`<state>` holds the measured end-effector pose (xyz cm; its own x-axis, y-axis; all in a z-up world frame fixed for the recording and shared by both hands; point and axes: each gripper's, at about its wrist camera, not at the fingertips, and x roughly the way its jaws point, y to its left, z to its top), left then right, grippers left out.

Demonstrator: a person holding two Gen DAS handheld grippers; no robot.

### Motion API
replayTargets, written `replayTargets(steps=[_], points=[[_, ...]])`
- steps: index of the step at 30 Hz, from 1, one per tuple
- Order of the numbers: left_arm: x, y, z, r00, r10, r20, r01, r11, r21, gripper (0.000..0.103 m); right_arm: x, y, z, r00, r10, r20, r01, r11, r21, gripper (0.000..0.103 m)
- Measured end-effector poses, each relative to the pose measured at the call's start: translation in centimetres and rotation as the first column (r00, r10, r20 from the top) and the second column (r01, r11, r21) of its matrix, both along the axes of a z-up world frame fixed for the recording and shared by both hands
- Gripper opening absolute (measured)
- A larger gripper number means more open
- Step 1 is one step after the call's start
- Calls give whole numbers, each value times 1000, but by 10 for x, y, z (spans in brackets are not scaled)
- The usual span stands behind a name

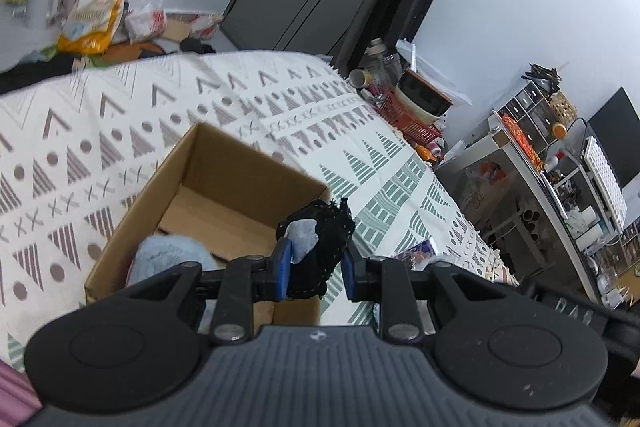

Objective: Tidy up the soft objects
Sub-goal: 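Carry the white cloth and black lace cloth over the box with both tools, then open both tools to drop the white and black cloths into the box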

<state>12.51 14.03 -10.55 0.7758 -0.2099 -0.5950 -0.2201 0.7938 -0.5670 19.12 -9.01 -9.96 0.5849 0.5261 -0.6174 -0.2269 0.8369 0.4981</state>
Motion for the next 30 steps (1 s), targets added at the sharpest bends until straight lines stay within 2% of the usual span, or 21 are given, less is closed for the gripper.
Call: replayTargets(steps=[4,9,10,12,15,24,25,27,30], points=[[-3,5,-22,999,-4,-37,2,999,-53,26,4,15,-2,1000,15,-1,-15,999,-29,41],[-4,13,-38,995,-3,-99,-5,996,-87,35,9,37,-8,999,37,-14,-38,998,-59,41],[-5,16,-38,995,7,-100,-16,996,-93,37,10,40,-10,999,40,-19,-42,997,-63,41],[-11,25,-38,995,34,-93,-44,994,-101,47,11,48,-15,998,48,-29,-50,996,-70,41],[-18,36,-34,996,53,-70,-61,992,-114,53,11,58,-20,997,58,-41,-61,995,-81,41],[-25,52,-32,992,103,-79,-112,985,-128,58,11,76,-26,996,69,-63,-74,994,-78,44],[-25,53,-32,991,111,-80,-120,985,-123,60,12,77,-27,995,73,-64,-78,994,-71,46],[-27,54,-31,989,123,-83,-132,985,-110,69,11,77,-28,997,56,-61,-61,995,-76,64],[-30,53,-30,987,137,-81,-144,986,-82,78,7,71,-26,999,33,-40,-37,995,-97,74]])
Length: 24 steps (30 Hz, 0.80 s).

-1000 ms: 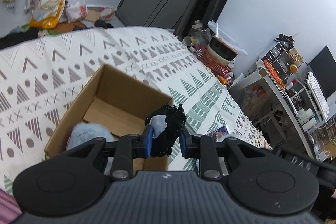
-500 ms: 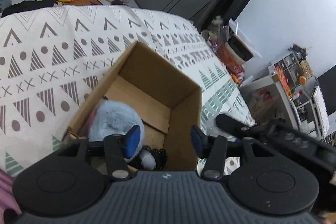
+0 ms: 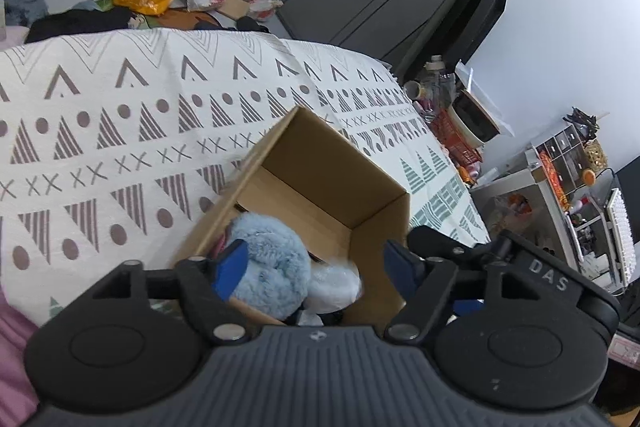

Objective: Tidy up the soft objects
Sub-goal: 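Open both tools to drop the white and black cloths into the box, then move the left tool back toward the orange burger plush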

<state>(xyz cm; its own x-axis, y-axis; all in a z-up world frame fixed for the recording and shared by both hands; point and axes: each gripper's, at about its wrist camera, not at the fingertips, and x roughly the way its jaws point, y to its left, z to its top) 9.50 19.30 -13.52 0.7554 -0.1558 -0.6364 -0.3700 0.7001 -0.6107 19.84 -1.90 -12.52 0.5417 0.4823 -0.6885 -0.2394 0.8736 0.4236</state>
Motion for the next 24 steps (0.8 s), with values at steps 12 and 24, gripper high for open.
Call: replayTargets(steps=[12,24], points=[[-2,-18,15,1000,3,19,-4,996,86,80,-13,-62,15,996,-82,21,83,995,-64,101],[5,-72,45,997,-72,27,68,988,141,80,-18,-134,22,988,-155,11,156,987,-48,102]])
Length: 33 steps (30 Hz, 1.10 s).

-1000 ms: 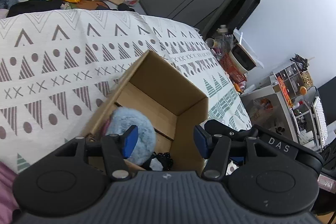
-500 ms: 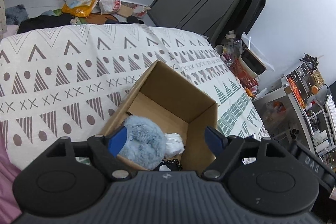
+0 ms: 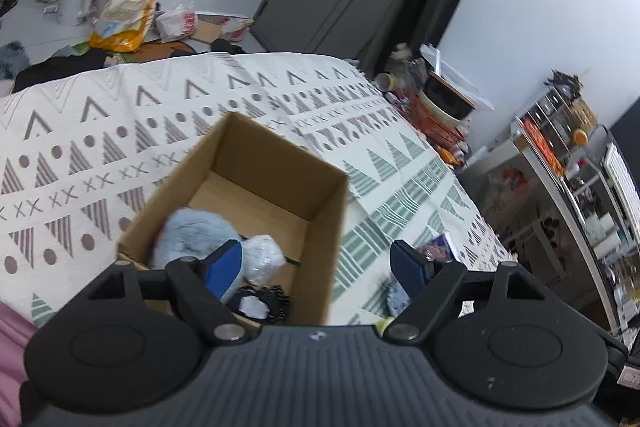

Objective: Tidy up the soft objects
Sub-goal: 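Move the left tool back toward the orange burger plush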

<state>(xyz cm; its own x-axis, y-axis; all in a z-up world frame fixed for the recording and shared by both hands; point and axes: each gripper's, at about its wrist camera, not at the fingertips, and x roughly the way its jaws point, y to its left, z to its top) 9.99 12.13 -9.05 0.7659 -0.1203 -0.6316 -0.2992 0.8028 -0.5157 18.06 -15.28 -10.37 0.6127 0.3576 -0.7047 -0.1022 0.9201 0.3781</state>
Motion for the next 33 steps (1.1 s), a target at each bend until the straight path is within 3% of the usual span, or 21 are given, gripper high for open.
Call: replayTargets(steps=[11,18,25,33], points=[[11,-63,15,996,-83,-14,84,993,81,80,-3,-58,-1,999,-24,23,23,998,52,102],[21,-89,14,993,-109,-43,113,990,88,80,1,-85,-10,999,-43,23,41,998,57,102],[32,-109,3,992,-86,-88,94,992,85,80,6,-99,-23,999,-13,52,7,995,102,102],[43,-129,-15,988,-62,-143,75,994,85,80,23,-108,-48,1000,-2,-9,3,983,186,102]])
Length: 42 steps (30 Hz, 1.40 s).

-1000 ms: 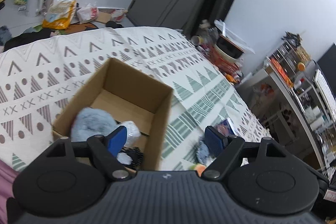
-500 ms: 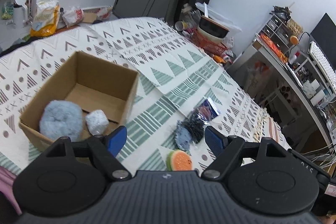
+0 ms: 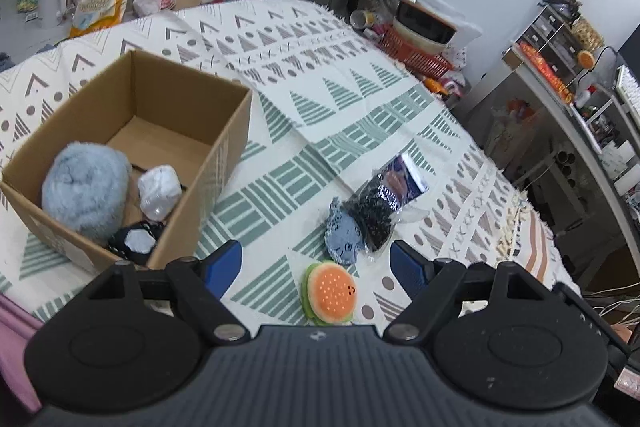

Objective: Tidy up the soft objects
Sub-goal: 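Move the left tool back toward the orange burger plush, then close the left tool on the burger plush while the right tool grasps the blue fish plush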

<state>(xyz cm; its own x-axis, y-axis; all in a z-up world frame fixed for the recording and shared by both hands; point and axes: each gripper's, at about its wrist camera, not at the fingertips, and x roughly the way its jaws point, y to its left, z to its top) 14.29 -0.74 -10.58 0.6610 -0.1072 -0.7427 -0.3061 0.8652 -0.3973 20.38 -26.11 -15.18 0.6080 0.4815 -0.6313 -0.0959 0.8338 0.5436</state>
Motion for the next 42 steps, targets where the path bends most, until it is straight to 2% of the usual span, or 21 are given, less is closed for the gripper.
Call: replayTargets(steps=[2,5,12,18,22,28,33,38,42], points=[[4,-3,-8,1000,0,-14,0,1000,-10,80,5,-5,-8,999,-7,-34,9,999,48,102],[12,-7,-24,997,7,-75,-10,999,-44,78,12,-12,-19,997,-23,-78,32,993,116,102],[28,-18,-43,994,11,-106,-16,999,-46,76,28,-7,-37,993,-16,-114,34,987,156,100],[42,-27,-60,990,3,-141,-10,999,-50,67,41,0,-51,988,15,-156,11,987,162,90],[50,-33,-72,986,-4,-166,-5,999,-53,60,46,7,-55,987,36,-159,-14,990,139,87],[60,-38,-93,978,-16,-209,1,998,-69,42,57,13,-67,980,64,-189,-41,991,125,78],[62,-36,-97,978,-14,-208,4,999,-50,29,67,26,-78,971,107,-213,-84,990,115,63],[62,-28,-89,983,13,-184,-14,1000,-1,25,75,35,-84,965,137,-222,-112,986,124,62],[63,-18,-89,984,36,-177,-33,999,15,25,81,42,-88,966,142,-218,-124,988,97,61]])
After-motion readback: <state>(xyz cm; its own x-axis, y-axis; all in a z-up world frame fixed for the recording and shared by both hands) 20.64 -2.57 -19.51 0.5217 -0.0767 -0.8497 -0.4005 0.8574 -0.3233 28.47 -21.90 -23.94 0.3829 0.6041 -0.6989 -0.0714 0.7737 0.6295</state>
